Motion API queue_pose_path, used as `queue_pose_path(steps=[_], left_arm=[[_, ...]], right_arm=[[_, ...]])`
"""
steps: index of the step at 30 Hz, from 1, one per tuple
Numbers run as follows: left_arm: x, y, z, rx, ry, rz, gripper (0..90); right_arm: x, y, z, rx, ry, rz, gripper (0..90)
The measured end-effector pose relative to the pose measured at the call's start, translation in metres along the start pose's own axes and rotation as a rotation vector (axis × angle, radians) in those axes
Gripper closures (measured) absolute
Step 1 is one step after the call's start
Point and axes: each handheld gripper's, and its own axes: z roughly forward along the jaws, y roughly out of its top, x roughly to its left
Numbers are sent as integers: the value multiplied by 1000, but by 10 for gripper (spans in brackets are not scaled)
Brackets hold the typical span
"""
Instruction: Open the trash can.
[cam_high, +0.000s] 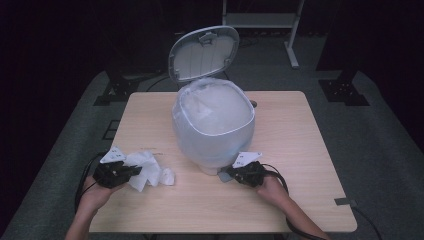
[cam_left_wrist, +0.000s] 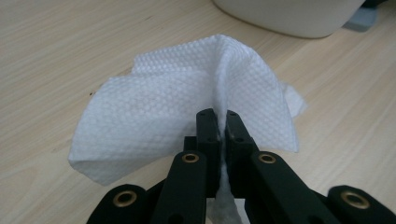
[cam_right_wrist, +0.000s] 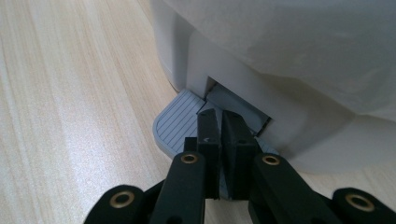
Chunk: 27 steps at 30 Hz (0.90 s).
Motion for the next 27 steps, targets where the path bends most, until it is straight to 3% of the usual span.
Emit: queue_pose_path(steps=[9,13,27], left_arm=[[-1,13,-21,-36,-56,9,877],[0,17,-26,-36,-59,10,877],[2,25,-35,-38,-98,9,875]], right_arm=[[0,0,0,1,0,-2,858],[0,0,0,2,-1,-1,858],[-1,0,0,2,4,7,858]])
